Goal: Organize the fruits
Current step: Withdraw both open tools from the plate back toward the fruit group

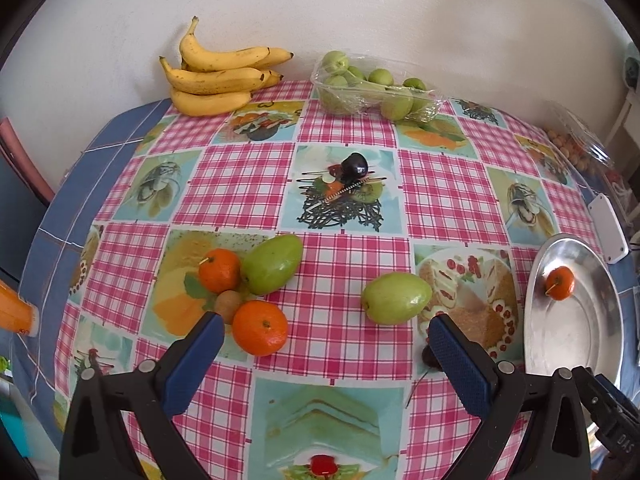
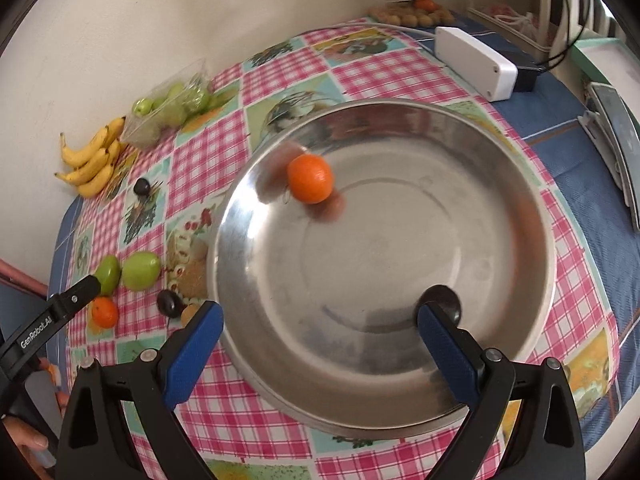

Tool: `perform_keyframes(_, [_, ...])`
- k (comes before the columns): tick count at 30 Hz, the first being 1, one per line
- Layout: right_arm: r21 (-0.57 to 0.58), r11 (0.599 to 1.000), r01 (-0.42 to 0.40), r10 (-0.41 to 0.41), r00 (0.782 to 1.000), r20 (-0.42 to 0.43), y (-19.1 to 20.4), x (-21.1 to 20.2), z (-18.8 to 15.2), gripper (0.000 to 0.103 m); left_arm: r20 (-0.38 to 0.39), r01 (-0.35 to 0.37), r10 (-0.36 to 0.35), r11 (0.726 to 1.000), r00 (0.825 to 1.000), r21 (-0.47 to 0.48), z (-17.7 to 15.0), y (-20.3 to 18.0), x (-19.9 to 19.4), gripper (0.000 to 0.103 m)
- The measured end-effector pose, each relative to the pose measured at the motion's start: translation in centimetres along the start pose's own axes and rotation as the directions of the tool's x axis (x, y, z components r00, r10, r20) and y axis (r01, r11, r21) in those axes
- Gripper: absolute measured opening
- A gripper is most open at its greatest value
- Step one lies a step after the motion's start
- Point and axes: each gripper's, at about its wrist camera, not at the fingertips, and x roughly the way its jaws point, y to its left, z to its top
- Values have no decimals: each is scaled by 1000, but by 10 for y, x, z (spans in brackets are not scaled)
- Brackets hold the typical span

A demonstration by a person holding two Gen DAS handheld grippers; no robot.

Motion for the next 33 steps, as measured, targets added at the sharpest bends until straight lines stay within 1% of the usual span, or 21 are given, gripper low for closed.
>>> perform_keyframes(2, [-17, 1000, -20, 20, 1000, 8, 6, -2, -2, 98, -4, 1, -1, 1000, 1000, -1, 0, 2, 1, 103])
perform_keyframes(6, [-52, 998, -32, 33, 999, 17, 18, -4, -2, 98, -14, 13, -13, 1000, 1000, -16, 0, 10, 2, 103])
perform_keyframes(10, [-81, 993, -89, 92, 995, 33, 29, -7, -4, 98, -10, -3, 3, 1000, 1000, -17, 1, 18, 2, 103])
perform_keyframes(13, [-96, 992, -82, 88, 994, 63, 35, -9, -5, 98, -8, -7, 6, 999, 1000, -32, 2, 26, 2, 103])
perform_keyframes(14, [-114, 991, -70, 79, 994, 78, 38, -9, -6, 98, -8, -6, 6, 999, 1000, -37, 2, 29, 2, 103])
perform_keyframes(16, [-148, 988, -47, 59, 995, 80, 46, -9, -7, 98, -9, -5, 5, 999, 1000, -42, 2, 34, 2, 103])
perform_keyframes(21, [-140, 988, -63, 76, 993, 91, 59, -7, -6, 98, -4, -17, 17, 998, 1000, -54, 4, 48, 2, 103])
perform_keyframes(25, [-150, 983, -108, 123, 988, 95, 76, -7, -5, 98, 1, -20, 20, 996, 1000, -91, 6, 65, -1, 103])
perform_keyframes(27, [-160, 978, -133, 146, 987, 72, 90, -3, -4, 98, 8, -28, 29, 994, 1000, -106, 7, 74, -3, 103])
perform_keyframes(30, [-165, 965, -204, 212, 977, 27, 108, 4, -5, 98, 17, -22, 25, 991, 1000, -133, 9, 88, -6, 103])
perform_keyframes(33, [-184, 958, -221, 225, 974, 1, 126, 10, -9, 98, 25, 1, 3, 987, 1000, -163, 10, 100, -8, 103])
